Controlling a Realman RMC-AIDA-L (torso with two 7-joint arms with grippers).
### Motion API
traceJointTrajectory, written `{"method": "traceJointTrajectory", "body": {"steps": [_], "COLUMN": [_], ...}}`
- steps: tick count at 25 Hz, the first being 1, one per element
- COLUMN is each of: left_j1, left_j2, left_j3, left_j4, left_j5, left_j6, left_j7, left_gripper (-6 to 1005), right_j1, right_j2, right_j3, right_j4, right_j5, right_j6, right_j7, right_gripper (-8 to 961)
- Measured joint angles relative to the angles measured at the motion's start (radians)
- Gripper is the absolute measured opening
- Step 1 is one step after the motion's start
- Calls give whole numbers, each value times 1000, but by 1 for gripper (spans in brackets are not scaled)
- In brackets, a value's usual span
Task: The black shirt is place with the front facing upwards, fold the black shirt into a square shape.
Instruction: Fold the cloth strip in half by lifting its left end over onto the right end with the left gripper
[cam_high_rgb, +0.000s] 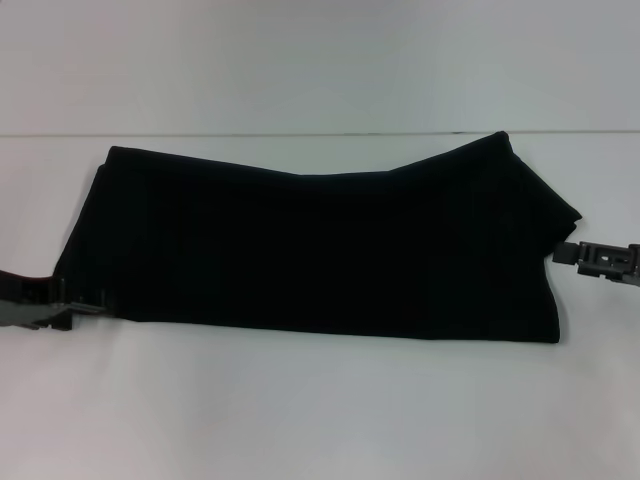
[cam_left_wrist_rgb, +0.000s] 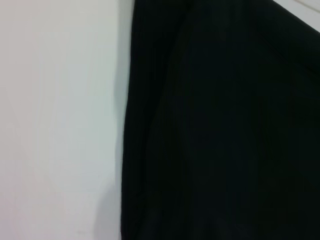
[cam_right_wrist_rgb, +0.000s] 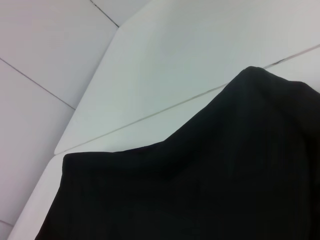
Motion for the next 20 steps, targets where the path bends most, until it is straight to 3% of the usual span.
{"method": "traceJointTrajectory", "body": {"steps": [20], "left_j1": [-9], "left_j2": [-13], "left_j3": [71], "left_j4": [-9], "left_j5": [-1], "left_j6": [-121], "left_j7": [-23], "left_gripper": [723], "right_j1": [0], "right_j2": [6], "right_j3": [1], "right_j4": [0], "right_j5": [0], "right_j6": [0], "right_j7": [-1], "right_gripper": [776]}}
